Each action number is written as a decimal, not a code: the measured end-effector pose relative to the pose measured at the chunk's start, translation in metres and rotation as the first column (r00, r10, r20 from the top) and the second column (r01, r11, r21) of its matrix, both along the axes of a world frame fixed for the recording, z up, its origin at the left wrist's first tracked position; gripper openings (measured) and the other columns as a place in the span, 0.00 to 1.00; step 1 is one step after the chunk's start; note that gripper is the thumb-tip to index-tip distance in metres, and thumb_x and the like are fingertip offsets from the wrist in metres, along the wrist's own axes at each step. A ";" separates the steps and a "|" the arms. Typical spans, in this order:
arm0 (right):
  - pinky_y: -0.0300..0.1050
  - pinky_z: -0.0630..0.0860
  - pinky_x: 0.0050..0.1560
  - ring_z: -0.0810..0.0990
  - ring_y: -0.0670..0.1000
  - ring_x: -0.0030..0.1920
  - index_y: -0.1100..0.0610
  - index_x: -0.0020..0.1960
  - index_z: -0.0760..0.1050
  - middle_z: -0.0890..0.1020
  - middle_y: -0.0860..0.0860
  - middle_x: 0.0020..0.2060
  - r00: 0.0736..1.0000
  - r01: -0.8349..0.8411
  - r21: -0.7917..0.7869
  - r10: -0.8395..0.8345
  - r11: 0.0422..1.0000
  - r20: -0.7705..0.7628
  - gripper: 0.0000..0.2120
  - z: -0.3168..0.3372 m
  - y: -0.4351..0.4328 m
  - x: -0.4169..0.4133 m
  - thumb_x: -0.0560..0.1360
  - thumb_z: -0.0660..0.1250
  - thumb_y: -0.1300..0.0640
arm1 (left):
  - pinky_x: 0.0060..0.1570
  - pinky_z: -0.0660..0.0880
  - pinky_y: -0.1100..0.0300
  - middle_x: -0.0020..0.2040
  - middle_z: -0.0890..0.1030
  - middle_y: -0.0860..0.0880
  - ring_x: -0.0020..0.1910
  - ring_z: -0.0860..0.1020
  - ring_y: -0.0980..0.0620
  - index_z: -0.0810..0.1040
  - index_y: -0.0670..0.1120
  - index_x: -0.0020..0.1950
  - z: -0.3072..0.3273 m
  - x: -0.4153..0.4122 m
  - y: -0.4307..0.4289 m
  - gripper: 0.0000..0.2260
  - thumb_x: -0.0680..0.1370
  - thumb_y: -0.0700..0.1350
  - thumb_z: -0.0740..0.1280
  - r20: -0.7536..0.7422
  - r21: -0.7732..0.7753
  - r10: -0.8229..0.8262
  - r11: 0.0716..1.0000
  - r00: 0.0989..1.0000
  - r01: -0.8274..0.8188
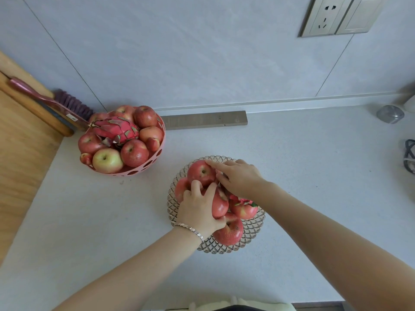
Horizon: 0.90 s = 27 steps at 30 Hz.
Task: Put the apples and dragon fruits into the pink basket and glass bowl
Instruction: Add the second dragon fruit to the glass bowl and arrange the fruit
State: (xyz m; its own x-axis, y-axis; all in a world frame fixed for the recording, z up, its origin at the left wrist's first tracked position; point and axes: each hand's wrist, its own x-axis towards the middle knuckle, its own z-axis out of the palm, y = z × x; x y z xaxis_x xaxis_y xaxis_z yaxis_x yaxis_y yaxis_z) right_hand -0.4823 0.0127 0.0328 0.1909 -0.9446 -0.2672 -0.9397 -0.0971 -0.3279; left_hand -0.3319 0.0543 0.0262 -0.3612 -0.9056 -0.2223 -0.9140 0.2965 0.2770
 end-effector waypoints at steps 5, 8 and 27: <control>0.53 0.71 0.57 0.69 0.56 0.62 0.36 0.72 0.53 0.72 0.49 0.65 1.000 0.008 -0.012 -0.008 1.000 0.014 0.21 -0.004 0.001 0.001 0.80 0.50 0.48 | 0.56 0.75 0.55 0.58 0.63 0.48 0.58 0.69 0.47 0.65 0.53 0.68 0.000 0.018 -0.003 0.35 0.63 0.53 0.73 -0.163 -0.017 0.037 0.999 0.986 -0.040; 0.54 0.71 0.60 0.70 0.57 0.64 0.41 0.72 0.56 0.67 0.51 0.69 0.997 0.037 -0.065 -0.033 0.997 0.063 0.24 -0.005 0.002 0.004 0.78 0.55 0.47 | 0.57 0.75 0.54 0.60 0.65 0.48 0.60 0.69 0.47 0.66 0.53 0.70 -0.003 0.027 -0.005 0.36 0.63 0.52 0.72 -0.194 -0.023 -0.003 1.000 0.981 -0.002; 0.53 0.80 0.51 0.77 0.53 0.51 0.45 0.64 0.66 0.70 0.52 0.56 0.716 0.525 0.245 -0.578 0.815 0.391 0.32 -0.005 0.041 0.000 0.63 0.70 0.38 | 0.67 0.60 0.60 0.76 0.45 0.51 0.73 0.57 0.46 0.73 0.52 0.63 0.005 0.040 -0.035 0.33 0.58 0.54 0.71 -0.303 0.141 -0.002 0.989 0.953 0.048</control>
State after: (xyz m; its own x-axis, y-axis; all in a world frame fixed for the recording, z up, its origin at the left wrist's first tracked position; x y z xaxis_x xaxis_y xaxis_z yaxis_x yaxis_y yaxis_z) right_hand -0.4820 0.0539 0.0276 -0.2359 -0.8885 -0.3937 -0.5728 0.4544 -0.6823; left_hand -0.2915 0.0192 0.0313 -0.4538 -0.8614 -0.2280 -0.7739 0.2541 0.5801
